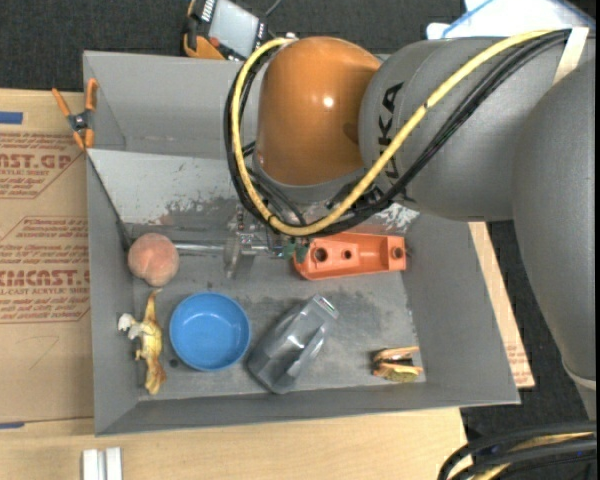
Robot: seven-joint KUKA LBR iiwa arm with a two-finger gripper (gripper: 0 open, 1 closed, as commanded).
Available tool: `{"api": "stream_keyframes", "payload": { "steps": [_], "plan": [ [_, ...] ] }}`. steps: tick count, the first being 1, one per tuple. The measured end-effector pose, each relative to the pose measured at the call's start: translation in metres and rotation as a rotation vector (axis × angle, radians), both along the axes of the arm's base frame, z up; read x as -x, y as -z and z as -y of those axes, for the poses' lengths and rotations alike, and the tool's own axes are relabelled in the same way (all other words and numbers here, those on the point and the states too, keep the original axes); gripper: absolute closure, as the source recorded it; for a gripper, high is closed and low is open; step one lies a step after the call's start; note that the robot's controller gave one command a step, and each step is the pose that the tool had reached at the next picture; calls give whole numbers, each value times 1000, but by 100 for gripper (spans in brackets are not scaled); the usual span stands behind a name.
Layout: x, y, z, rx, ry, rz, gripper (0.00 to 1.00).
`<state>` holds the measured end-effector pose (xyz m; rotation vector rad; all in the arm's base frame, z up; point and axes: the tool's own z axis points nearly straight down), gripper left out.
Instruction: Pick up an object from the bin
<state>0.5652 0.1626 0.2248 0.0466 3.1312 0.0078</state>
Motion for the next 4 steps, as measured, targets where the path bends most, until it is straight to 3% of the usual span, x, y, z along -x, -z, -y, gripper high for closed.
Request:
{"api": "stream_keyframes", "payload": {
  "steps": [1, 2, 3, 4],
  "plan": [
    [0, 27, -25, -5, 16, 5, 100],
    [-28, 36, 5, -3, 26, 9, 100],
    [-1, 89, -38, -5, -149, 9, 100],
    [-4, 74, 45, -2, 40, 14, 100]
  ]
}}
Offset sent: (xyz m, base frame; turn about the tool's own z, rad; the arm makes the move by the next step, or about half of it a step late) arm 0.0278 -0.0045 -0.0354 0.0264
